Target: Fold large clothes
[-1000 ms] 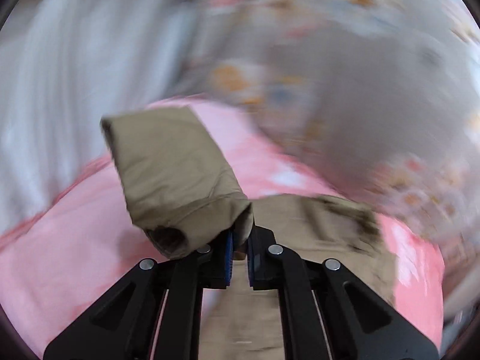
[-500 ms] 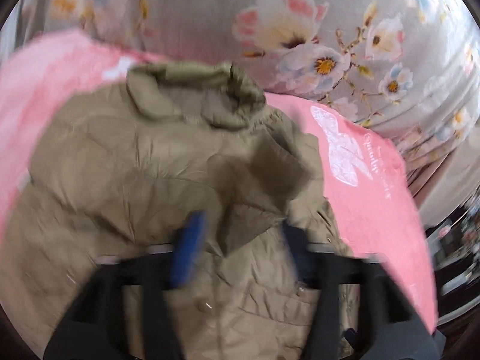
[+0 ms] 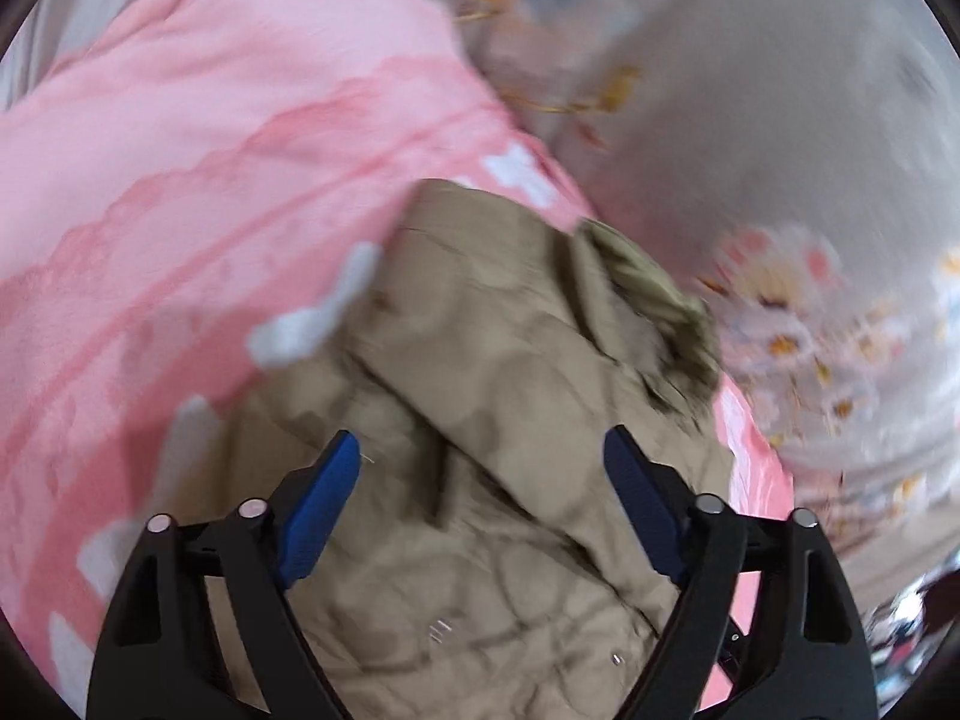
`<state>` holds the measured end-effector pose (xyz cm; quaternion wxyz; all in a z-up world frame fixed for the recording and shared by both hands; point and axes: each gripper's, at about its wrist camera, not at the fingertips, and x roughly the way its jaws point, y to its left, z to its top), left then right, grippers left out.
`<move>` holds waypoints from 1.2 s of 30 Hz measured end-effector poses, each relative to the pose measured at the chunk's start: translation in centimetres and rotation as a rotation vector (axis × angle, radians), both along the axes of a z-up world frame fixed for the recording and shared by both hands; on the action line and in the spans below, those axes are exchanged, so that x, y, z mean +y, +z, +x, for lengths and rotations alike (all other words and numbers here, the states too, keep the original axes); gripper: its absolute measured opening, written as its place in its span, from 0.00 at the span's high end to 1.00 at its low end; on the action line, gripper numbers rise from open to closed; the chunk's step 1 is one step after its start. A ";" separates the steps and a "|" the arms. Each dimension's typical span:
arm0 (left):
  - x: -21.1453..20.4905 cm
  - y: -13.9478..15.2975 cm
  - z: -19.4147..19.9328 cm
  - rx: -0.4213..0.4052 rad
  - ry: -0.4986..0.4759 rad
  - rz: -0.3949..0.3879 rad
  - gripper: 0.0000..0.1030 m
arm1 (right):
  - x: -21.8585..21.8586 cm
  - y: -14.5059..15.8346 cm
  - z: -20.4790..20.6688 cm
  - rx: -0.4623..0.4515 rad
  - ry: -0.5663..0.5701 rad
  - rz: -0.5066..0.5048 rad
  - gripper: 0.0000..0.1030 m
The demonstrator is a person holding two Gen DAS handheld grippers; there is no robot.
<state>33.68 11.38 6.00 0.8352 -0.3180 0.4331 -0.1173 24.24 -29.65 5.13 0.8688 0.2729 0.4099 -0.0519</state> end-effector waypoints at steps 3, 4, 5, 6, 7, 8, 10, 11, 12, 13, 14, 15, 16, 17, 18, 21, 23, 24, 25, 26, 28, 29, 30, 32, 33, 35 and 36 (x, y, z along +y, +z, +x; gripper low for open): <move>1.0 -1.9 2.2 0.063 0.009 -0.045 0.29 | 0.1 -1.0 1.7 0.027 -0.019 -0.001 0.29; 1.0 -2.5 2.7 0.079 0.005 -0.059 0.33 | 0.3 -0.8 2.0 0.020 -0.020 -0.018 0.41; 1.0 -2.9 3.3 0.096 0.004 -0.076 0.34 | 0.4 -0.4 2.4 0.027 -0.021 -0.054 0.62; 0.9 -3.3 3.9 0.104 -0.002 -0.091 0.34 | 0.4 0.2 2.7 0.018 -0.013 -0.074 0.75; 0.9 -3.6 4.4 0.111 0.000 -0.089 0.35 | 0.3 1.2 3.1 -0.009 0.011 -0.065 0.89; 1.0 -3.7 4.8 0.115 0.004 -0.082 0.36 | 0.2 2.7 3.3 -0.040 0.021 -0.069 0.89; 0.2 -3.8 5.8 0.124 0.011 -0.048 0.46 | 0.4 6.2 3.8 -0.115 0.044 -0.134 0.90; -0.2 -3.7 6.2 0.124 0.015 -0.024 0.50 | 0.6 7.7 3.8 -0.153 0.054 -0.167 0.90; -0.6 -3.4 6.5 0.114 0.020 0.018 0.58 | 0.8 10.1 3.9 -0.204 0.064 -0.214 0.90; -1.0 -3.1 6.7 0.102 0.021 0.050 0.70 | 0.9 11.6 4.0 -0.241 0.071 -0.240 0.91; -1.4 -2.8 6.9 0.088 0.016 0.068 0.74 | 0.9 12.9 3.9 -0.272 0.077 -0.266 0.91; -1.8 -2.5 6.9 0.072 0.011 0.094 0.75 | 0.8 13.8 4.1 -0.294 0.075 -0.308 0.91; -2.1 -2.3 6.9 0.059 0.013 0.114 0.75 | 0.8 13.8 4.4 -0.293 0.069 -0.350 0.91; -2.6 -2.2 6.8 0.046 0.016 0.158 0.76 | 0.6 13.2 5.0 -0.272 0.063 -0.371 0.91; -3.1 -2.2 6.8 0.040 0.017 0.199 0.78 | 0.2 11.5 5.7 -0.221 0.055 -0.389 0.91; -3.7 -3.0 6.6 0.035 0.024 0.283 0.84 | -1.0 5.6 6.9 -0.077 0.040 -0.392 0.91; -3.9 -3.5 6.3 0.023 0.025 0.328 0.84 | -1.8 2.3 6.9 -0.020 0.031 -0.359 0.91; -4.1 -3.8 6.1 0.011 0.022 0.360 0.84 | -2.1 1.3 6.8 -0.008 0.030 -0.341 0.91; -4.3 -4.0 5.9 0.000 0.018 0.386 0.84 | -2.3 0.4 6.7 0.001 0.028 -0.320 0.91; -4.5 -4.2 5.9 -0.005 0.015 0.401 0.84 | -2.5 -0.4 6.6 0.006 0.029 -0.309 0.91; -4.7 -4.5 5.5 -0.019 0.009 0.436 0.84 | -2.2 -1.0 6.6 0.009 0.036 -0.319 0.91; -4.9 -4.7 5.4 -0.026 0.005 0.456 0.84 | -2.1 -1.3 6.7 0.013 0.043 -0.328 0.90; -5.1 -4.7 5.3 -0.032 0.002 0.470 0.84 | -2.2 -1.6 6.8 0.017 0.046 -0.331 0.90; -5.4 -5.0 5.1 -0.045 -0.003 0.502 0.84 | -2.1 -2.3 7.2 0.027 0.053 -0.335 0.90; -5.6 -5.0 5.1 -0.047 -0.002 0.512 0.84 | -2.1 -2.4 7.5 0.030 0.054 -0.340 0.90; -6.0 -5.1 5.1 -0.050 -0.002 0.547 0.84 | -2.0 -2.4 7.6 0.035 0.059 -0.342 0.90; -6.3 -5.1 5.2 -0.051 -0.003 0.563 0.84 | -2.1 -2.5 7.6 0.035 0.062 -0.335 0.89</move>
